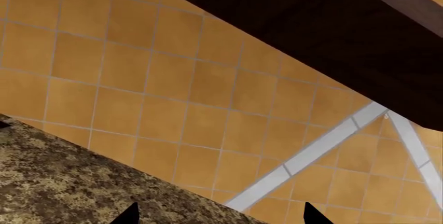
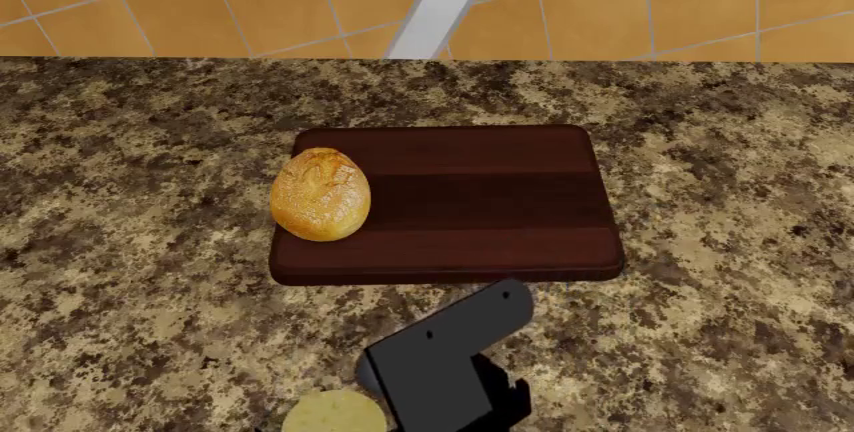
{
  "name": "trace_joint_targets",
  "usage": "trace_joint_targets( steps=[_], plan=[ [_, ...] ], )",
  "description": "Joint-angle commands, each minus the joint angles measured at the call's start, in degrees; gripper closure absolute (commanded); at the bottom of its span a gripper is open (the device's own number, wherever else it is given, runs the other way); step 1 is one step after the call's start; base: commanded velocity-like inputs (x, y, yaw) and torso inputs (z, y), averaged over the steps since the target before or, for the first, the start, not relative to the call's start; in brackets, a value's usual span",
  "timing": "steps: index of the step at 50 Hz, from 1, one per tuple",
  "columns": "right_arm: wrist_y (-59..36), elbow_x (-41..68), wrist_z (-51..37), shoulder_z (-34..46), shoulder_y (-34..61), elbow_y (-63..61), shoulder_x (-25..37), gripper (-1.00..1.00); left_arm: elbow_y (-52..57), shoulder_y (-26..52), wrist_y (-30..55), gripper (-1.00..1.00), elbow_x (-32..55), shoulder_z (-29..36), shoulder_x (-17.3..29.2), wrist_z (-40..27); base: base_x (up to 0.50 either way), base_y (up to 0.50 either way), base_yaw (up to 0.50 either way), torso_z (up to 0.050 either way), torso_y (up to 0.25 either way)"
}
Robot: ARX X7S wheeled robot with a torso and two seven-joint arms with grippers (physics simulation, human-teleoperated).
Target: Place the bread and cheese on the cutting board.
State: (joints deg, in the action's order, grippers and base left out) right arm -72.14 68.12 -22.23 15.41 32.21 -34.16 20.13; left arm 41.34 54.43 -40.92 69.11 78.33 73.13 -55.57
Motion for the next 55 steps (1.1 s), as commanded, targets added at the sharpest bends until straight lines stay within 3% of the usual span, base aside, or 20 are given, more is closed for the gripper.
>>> trace_joint_targets(
  steps=[1,55],
  plan=[
    [1.60,-1.84,1.37,1.43,-1.02,0.71,0.87,-1.00,-0.09,-0.31,-0.02,-1.00,-0.02,-0.16,-0.11,0.10,0.00,0.00,0.00,0.000,0.000],
    [9.24,-9.83,6.26,7.41,-5.11,6.23,2.91,-1.00,0.72,-1.33,-0.02,-1.00,0.18,-1.28,0.52,0.28,0.00,0.00,0.00,0.000,0.000]
  ],
)
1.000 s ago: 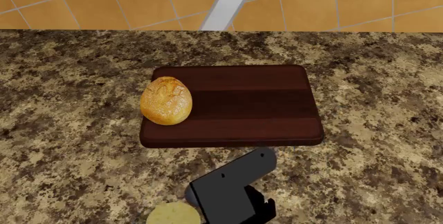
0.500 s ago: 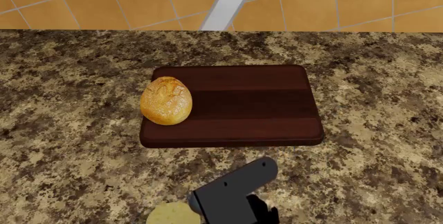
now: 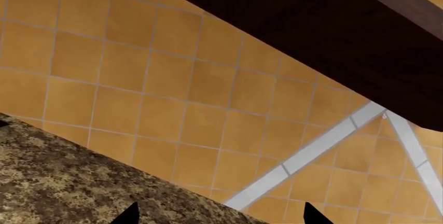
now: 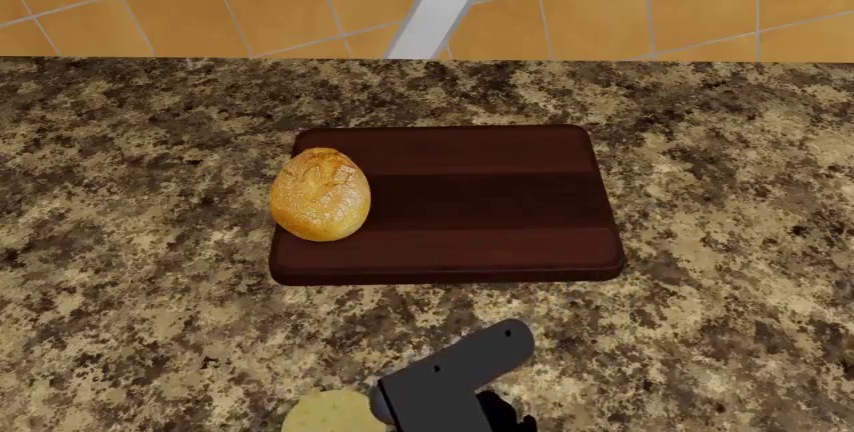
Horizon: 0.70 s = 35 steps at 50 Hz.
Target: Place the bread and cheese on the cutting board.
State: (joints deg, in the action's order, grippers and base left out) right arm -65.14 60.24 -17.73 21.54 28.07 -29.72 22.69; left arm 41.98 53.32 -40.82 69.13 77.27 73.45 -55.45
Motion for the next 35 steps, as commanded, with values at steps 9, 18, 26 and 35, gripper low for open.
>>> trace_joint_targets(
  steps=[9,18,26,35],
  plan=[
    [3.75,-2.93,2.56,2.12,-1.83,2.83,0.33,-1.00,0.39,-0.36,0.10,-1.00,-0.04,-0.37,0.06,0.14,0.00,0.00,0.00,0.000,0.000],
    [4.78,-3.90,3.59,3.43,-2.14,4.04,0.20,-1.00,0.52,-0.68,-0.32,-1.00,0.01,-0.57,0.46,0.30,0.00,0.00,0.00,0.000,0.000],
    [5.67,-4.52,4.30,4.06,-2.36,5.15,0.23,-1.00,0.72,-0.78,-0.14,-1.00,-0.16,-0.73,0.37,0.19,0.00,0.00,0.00,0.000,0.000],
    [6.32,-5.37,5.13,5.41,-2.25,6.64,-0.19,-1.00,0.67,-1.01,-0.36,-1.00,-0.06,-0.93,0.42,0.37,0.00,0.00,0.00,0.000,0.000]
  ],
)
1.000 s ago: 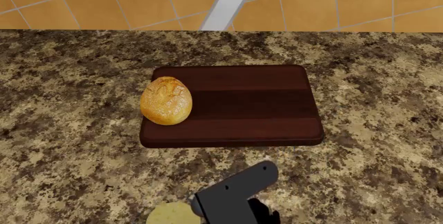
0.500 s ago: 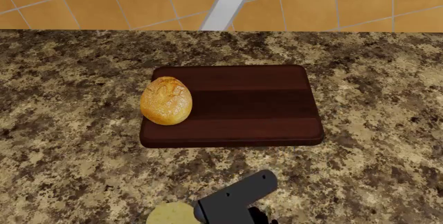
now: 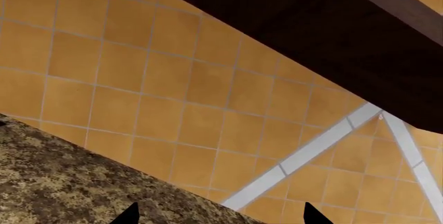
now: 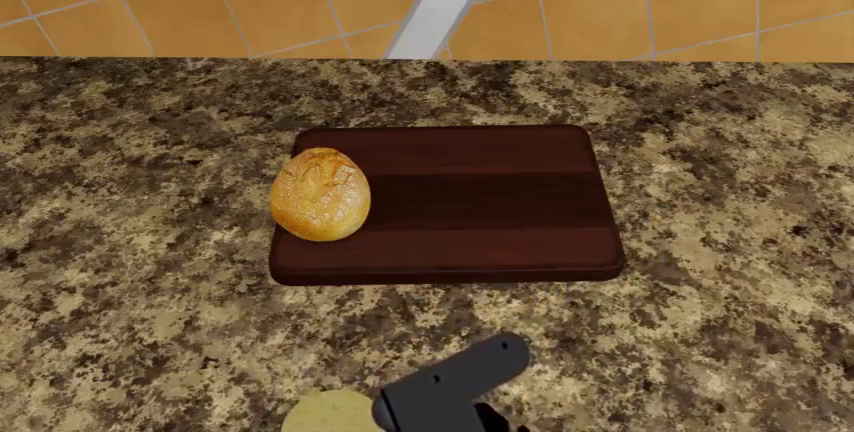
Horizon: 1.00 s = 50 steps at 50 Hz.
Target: Place the bread and cheese on the cutting board.
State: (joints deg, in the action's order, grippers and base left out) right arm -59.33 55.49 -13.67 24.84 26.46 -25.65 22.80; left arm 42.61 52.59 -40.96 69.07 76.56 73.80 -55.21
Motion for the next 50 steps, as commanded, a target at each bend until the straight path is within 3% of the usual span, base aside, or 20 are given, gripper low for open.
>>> trace_joint_targets(
  steps=[1,2,18,33,50],
  plan=[
    [0.43,-0.57,1.02,2.14,-0.59,2.60,-0.29,-1.00,-0.06,-0.32,-0.21,-1.00,0.02,-0.22,0.00,0.16,0.00,0.00,0.00,0.000,0.000],
    [0.33,-0.51,0.86,2.15,-0.57,2.55,-0.29,1.00,-0.05,-0.33,-0.21,-1.00,0.04,-0.24,0.02,0.19,0.00,0.00,0.00,0.000,0.000],
    [0.36,0.47,-0.54,1.27,-0.47,1.02,0.27,1.00,0.11,-0.64,-0.20,-1.00,0.02,-0.56,0.17,0.29,0.00,0.00,0.00,0.000,0.000],
    [-6.91,10.74,-9.81,-5.65,7.75,-5.71,0.26,1.00,0.24,-0.72,0.13,-1.00,0.18,-0.89,0.08,0.45,0.00,0.00,0.00,0.000,0.000],
    [-9.07,12.66,-13.06,-8.44,17.17,0.77,-0.26,1.00,1.04,-1.39,-1.38,-1.00,0.27,-1.43,1.69,0.87,0.00,0.00,0.00,0.000,0.000]
  ],
)
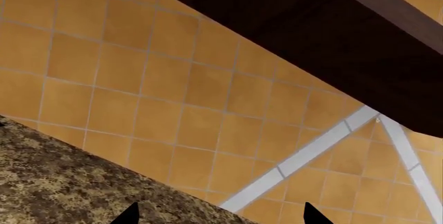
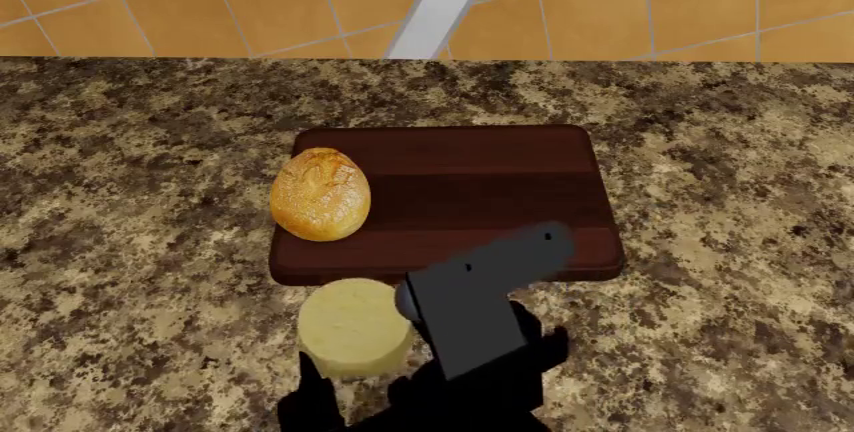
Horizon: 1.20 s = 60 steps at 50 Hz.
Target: Place the bread and cheese on the cutting board.
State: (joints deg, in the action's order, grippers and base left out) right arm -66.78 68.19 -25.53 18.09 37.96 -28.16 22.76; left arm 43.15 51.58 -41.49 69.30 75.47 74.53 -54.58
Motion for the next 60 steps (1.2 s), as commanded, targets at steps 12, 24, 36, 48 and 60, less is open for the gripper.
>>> trace_joint_targets(
  steps=[12,24,36,48,60],
  plan=[
    [-0.13,-3.04,0.57,-1.73,10.49,11.36,-0.13,1.00,0.32,-1.01,-1.95,-1.00,0.22,-0.55,1.51,0.94,0.00,0.00,0.00,0.000,0.000],
    [0.94,-6.56,0.91,-1.01,15.84,18.47,-0.07,1.00,0.62,-1.26,-2.00,-1.00,-0.16,-0.85,1.78,0.75,0.00,0.00,0.00,0.000,0.000],
    [6.02,-14.01,3.90,2.03,21.42,29.57,-0.81,1.00,1.11,-1.23,-1.76,-1.00,-0.16,-1.23,1.97,0.70,0.00,0.00,0.00,0.000,0.000],
    [16.62,-22.95,10.84,7.42,24.10,44.59,-3.96,1.00,1.60,-1.85,-3.01,-1.00,-0.07,-1.48,3.04,1.15,0.00,0.00,0.00,0.000,0.000],
    [21.06,-27.63,15.39,12.05,26.40,56.41,-7.70,1.00,1.35,-2.47,-4.10,-1.00,0.22,-1.66,3.62,1.85,0.00,0.00,0.00,0.000,0.000]
  ],
)
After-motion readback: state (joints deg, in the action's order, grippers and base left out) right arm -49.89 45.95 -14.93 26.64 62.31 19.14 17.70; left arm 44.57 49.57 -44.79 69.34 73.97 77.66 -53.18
